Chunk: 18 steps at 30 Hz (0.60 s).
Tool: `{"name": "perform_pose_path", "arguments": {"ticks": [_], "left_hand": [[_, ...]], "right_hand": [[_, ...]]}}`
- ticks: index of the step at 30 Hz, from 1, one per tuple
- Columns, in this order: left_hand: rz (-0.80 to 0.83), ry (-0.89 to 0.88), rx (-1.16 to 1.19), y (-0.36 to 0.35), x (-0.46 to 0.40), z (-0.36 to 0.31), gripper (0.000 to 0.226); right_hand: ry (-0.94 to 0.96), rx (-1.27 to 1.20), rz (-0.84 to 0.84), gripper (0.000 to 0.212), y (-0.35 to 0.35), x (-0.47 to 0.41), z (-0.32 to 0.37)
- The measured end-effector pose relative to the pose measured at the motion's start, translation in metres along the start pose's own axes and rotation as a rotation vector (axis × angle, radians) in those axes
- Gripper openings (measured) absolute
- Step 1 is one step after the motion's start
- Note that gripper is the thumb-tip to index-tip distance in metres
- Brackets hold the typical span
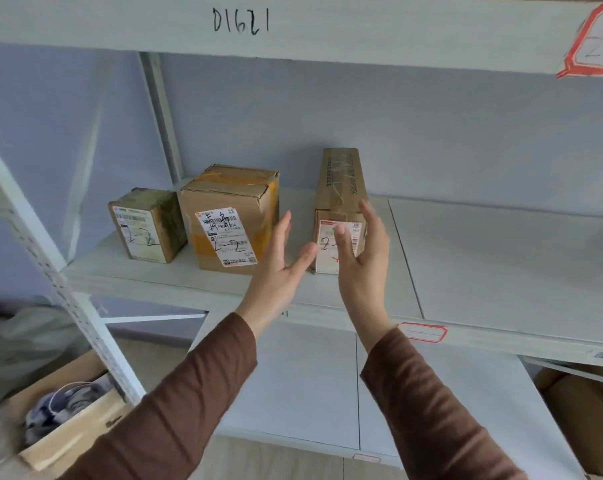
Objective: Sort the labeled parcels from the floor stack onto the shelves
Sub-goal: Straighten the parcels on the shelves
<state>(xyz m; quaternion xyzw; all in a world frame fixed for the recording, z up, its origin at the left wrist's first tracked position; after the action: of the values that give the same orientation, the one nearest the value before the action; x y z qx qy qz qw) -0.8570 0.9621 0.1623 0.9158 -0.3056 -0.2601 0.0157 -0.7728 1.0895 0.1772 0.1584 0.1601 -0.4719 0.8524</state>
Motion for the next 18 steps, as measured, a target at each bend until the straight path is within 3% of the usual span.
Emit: {"name": "perform_pose_path", "arguments": {"ticks": [4, 11, 14, 18], "left_hand": [[-0.103, -0.070, -0.187, 0.042, 0.038, -0.009, 0.073], [-0.282, -0.138, -0.343, 0.136, 0.029, 0.031, 0.092], [-0.187, -0.073, -0.311, 0.162, 0.011, 0.063, 0.103], [0.059, 0.009, -0.255, 0.178, -0.018, 0.094, 0.105]], "right_hand": [[0.002, -0.055, 0.100, 0.055, -0.041, 0.029, -0.002], [-0.158, 0.003, 0.201, 0.075, -0.108, 0.043, -0.011], [-0.228, 0.010, 0.177, 0.073, -0.133, 0.043, -0.022], [-0.313, 0.010, 0.119, 0.072, -0.152, 0.040, -0.032]]}}
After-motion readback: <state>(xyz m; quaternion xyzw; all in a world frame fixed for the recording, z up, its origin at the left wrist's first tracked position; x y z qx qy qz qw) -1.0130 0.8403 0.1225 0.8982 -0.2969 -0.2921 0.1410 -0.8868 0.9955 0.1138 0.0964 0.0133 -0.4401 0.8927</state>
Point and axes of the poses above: each hand's wrist, its own x-axis away from the middle knuckle, its own y-axis out of the back of the hand, z = x × y, the point moved 3 cm from there along -x, towards the middle knuckle, and after that the axes turned 10 degrees about -y, right-handed, at the moved point
